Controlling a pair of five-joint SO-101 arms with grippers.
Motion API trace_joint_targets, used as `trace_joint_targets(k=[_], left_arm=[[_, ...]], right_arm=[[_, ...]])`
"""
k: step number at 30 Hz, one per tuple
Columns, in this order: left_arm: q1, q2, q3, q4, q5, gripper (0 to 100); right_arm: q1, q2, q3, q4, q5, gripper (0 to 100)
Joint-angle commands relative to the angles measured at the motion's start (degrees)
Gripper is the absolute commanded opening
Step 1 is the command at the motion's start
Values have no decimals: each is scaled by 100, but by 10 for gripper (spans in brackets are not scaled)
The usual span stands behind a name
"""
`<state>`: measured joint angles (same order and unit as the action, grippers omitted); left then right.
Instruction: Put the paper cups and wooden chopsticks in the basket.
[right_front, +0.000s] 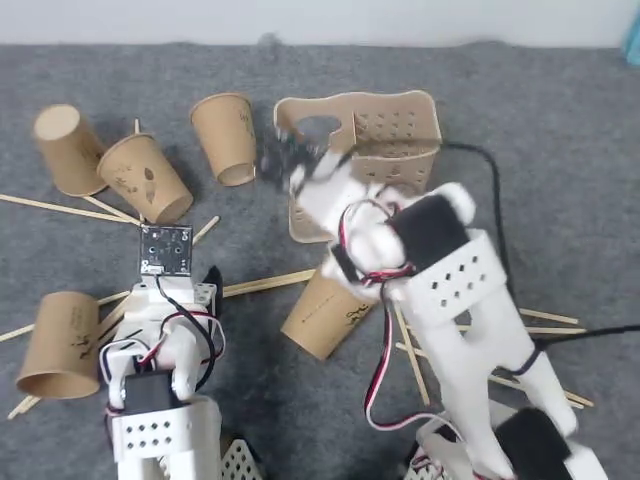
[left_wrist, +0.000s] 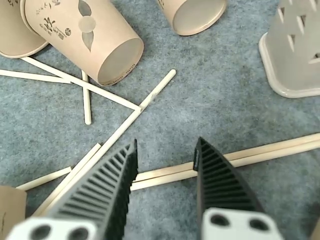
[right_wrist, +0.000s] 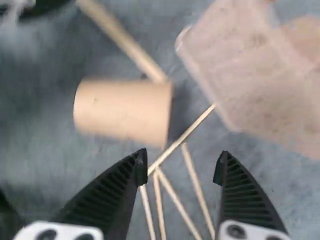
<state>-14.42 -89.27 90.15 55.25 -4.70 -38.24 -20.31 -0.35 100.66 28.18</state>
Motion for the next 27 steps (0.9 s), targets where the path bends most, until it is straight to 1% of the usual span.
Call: trace_joint_targets(k=[1,6,11,16,23,27], left_arm=[[0,-70,-22,-79,-70,177],[0,-70,-22,-79,-70,177],[-9,-70,-13,-79,-70,176],[-9,-70,-13,-79,-70,176],[-9,-70,-13,-79,-70,176],[-9,-70,-13,-79,-70,176]], right_arm=[[-22,-303,703,84,404,221],[-13,-303,1820,-892,475,221],[66,-295,2365,-1754,475,221],[215,-171,2400,-1921,484,221],[708,822,2391,-2448,484,221],[655,1130,2382,-2501,484,220]])
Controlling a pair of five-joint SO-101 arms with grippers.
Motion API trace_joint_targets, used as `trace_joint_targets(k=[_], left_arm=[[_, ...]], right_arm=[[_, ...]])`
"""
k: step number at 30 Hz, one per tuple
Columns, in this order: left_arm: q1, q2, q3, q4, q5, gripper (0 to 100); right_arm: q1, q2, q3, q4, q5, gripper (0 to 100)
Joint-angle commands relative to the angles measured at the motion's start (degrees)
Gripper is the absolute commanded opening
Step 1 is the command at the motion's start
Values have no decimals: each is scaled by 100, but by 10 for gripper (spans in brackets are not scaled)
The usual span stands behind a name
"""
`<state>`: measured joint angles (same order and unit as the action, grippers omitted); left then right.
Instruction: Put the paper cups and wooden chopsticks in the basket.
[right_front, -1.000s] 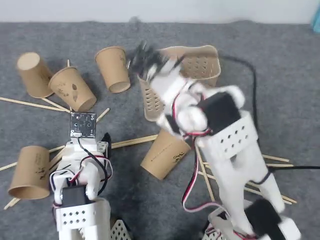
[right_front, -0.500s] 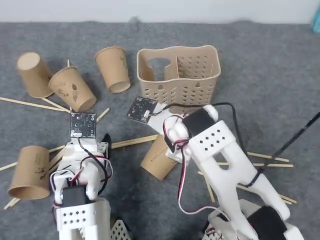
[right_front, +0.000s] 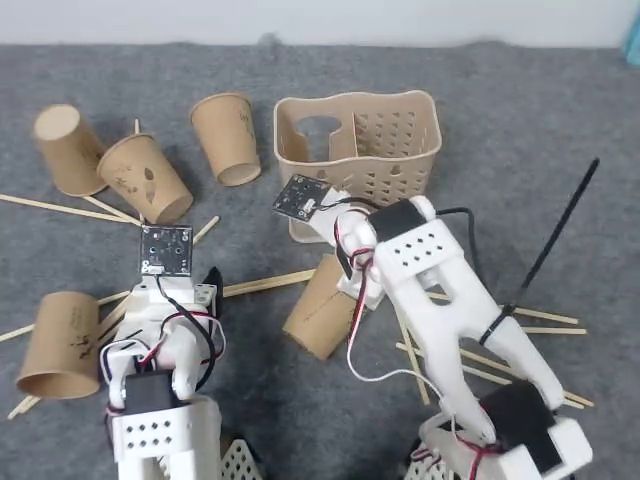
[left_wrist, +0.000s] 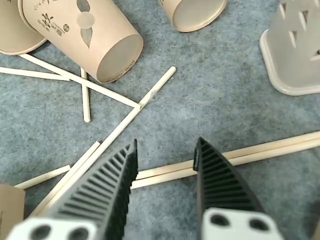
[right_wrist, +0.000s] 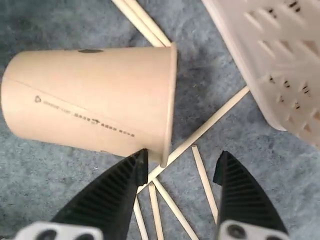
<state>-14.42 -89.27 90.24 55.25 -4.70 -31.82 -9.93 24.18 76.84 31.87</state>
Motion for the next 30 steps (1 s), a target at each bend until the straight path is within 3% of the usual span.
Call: trace_joint_targets(k=[1,15,22,30], left_arm=[[-9,-70,-22,-79,-70,176],[-9,-70,-22,-88,-70,176],[-9,-70,-22,-88,-70,176],[-9,-70,-22,-88,-70,176]], right_arm=[[-75,101,-70,-119,114,220],[-1191,101,-70,4,114,214],[-1490,101,-70,189,501,6],[-1499,48,-70,365,554,9]])
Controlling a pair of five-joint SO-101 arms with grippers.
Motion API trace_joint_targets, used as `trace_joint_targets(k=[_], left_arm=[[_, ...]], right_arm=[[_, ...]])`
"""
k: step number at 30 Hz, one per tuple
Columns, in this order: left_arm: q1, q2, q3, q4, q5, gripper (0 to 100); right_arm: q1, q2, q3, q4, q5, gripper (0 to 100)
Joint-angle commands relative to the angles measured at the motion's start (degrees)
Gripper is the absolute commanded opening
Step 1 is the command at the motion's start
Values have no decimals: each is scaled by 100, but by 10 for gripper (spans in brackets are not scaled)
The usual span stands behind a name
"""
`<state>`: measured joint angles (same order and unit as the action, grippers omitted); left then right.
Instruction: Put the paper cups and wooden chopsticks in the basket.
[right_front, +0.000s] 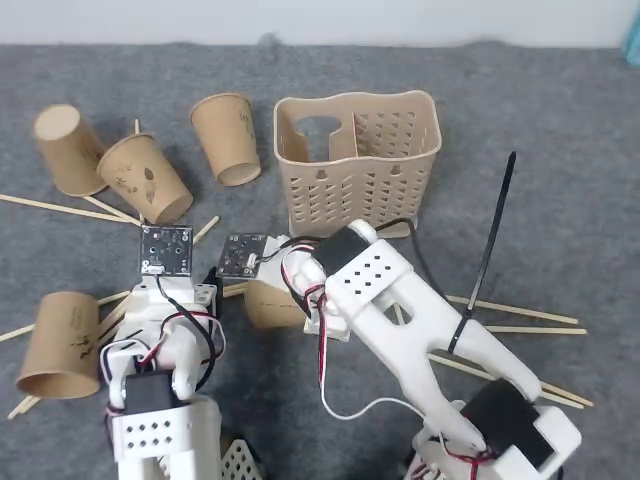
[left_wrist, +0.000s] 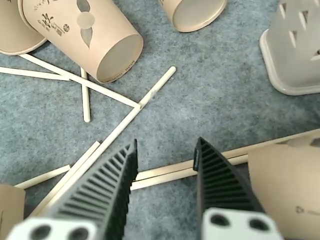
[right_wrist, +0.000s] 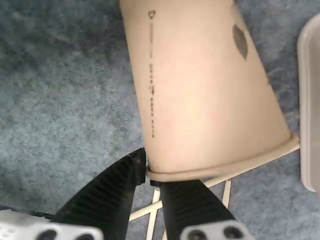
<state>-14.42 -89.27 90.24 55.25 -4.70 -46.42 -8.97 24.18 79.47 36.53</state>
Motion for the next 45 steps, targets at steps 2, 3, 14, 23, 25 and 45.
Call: trace_joint_targets(k=[2,3,14,23,25,45], left_arm=[[-9,-70,-22,-88,-70,176],[-9,-70,-22,-88,-70,176],[-9,-70,22,-202,-79,176],[-9,-70,31,-202,-79,175],[-9,-70,31,-202,-79,175],[-9,-70,40,-202,-79,175]], right_arm=[[-31,-163,-70,101,88,9],[-31,-259,-70,101,88,9],[233,-2360,-70,1516,791,8],[2914,-3451,-70,2167,2040,8],[3802,-3451,-70,2123,2611,8],[7424,-2686,-44,462,5196,8]])
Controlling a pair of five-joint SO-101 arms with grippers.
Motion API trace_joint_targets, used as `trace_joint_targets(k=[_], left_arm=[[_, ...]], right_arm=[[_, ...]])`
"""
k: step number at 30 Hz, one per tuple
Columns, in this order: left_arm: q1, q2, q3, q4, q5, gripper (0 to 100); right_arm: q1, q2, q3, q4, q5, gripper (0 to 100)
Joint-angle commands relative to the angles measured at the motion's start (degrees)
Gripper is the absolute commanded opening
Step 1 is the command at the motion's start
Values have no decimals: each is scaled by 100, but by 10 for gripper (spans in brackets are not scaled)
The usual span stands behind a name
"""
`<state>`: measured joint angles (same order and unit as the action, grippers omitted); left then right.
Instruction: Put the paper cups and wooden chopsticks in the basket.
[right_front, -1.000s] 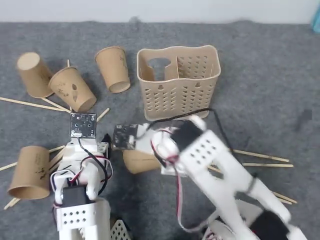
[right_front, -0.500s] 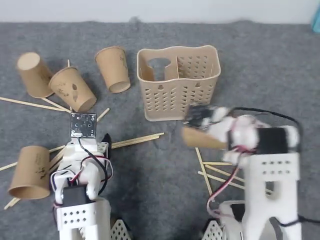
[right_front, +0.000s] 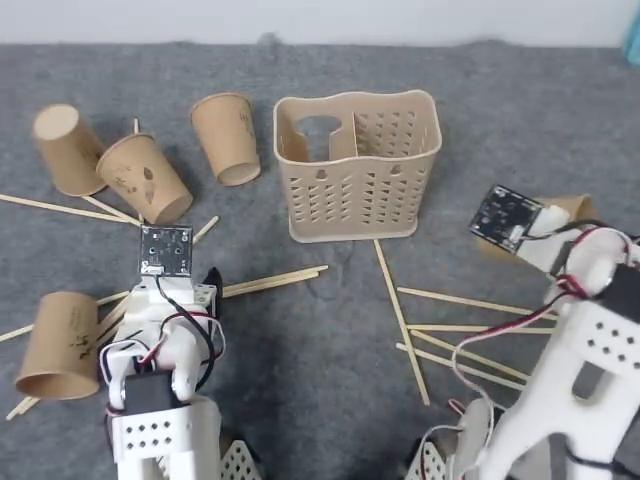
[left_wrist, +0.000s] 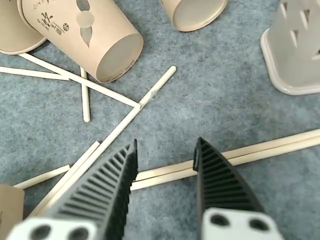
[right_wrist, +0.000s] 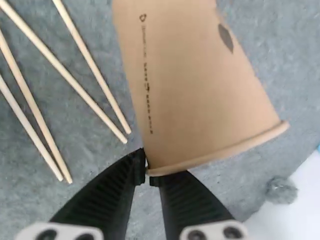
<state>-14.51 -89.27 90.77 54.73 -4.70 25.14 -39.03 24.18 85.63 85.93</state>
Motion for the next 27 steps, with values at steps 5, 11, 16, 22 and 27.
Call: trace_joint_targets(k=[5,11,16,22,27], left_arm=[[0,-70,-13,-149,-79,175],[0,-70,-13,-149,-79,175],[0,-70,-13,-149,-79,175],[0,-70,-13,-149,-79,175],[0,-70,-13,-149,-79,175]], right_arm=[[664,1147,-62,-980,290,8],[1095,1921,-70,-1771,334,8],[1376,2255,-70,-1965,343,9],[1402,2571,-62,-1912,308,136],[1393,2668,-62,-1903,9,214]])
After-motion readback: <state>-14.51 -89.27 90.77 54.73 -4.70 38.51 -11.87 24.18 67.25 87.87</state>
